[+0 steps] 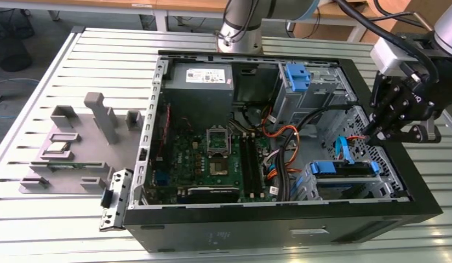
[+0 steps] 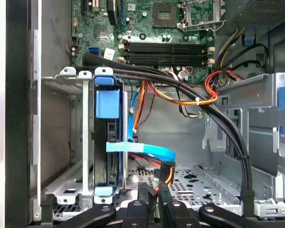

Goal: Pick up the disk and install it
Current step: 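Insert the second disk wire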

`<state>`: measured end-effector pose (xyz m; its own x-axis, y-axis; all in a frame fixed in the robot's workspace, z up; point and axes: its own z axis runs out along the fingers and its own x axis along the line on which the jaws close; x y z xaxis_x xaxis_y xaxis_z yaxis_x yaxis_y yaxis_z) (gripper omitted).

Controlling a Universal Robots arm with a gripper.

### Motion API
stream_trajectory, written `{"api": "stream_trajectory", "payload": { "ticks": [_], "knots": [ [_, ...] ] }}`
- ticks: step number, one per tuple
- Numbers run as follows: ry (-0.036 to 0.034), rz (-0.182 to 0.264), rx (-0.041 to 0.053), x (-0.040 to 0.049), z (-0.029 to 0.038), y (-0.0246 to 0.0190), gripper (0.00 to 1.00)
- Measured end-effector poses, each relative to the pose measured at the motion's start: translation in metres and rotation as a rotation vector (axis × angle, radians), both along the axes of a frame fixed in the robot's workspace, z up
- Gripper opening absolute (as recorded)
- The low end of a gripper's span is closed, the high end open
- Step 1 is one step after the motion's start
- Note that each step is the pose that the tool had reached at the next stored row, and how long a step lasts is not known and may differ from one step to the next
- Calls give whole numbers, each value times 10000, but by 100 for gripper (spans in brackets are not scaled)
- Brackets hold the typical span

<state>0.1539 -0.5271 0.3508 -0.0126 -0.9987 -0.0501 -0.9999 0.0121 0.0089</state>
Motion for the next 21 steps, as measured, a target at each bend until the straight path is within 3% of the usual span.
{"api": "stream_trajectory", "payload": {
  "ticks": [9, 21],
  "knots": [
    [1, -1, -2, 29, -45, 0, 23],
    [1, 0, 0, 29, -52, 0, 23]
  ]
}}
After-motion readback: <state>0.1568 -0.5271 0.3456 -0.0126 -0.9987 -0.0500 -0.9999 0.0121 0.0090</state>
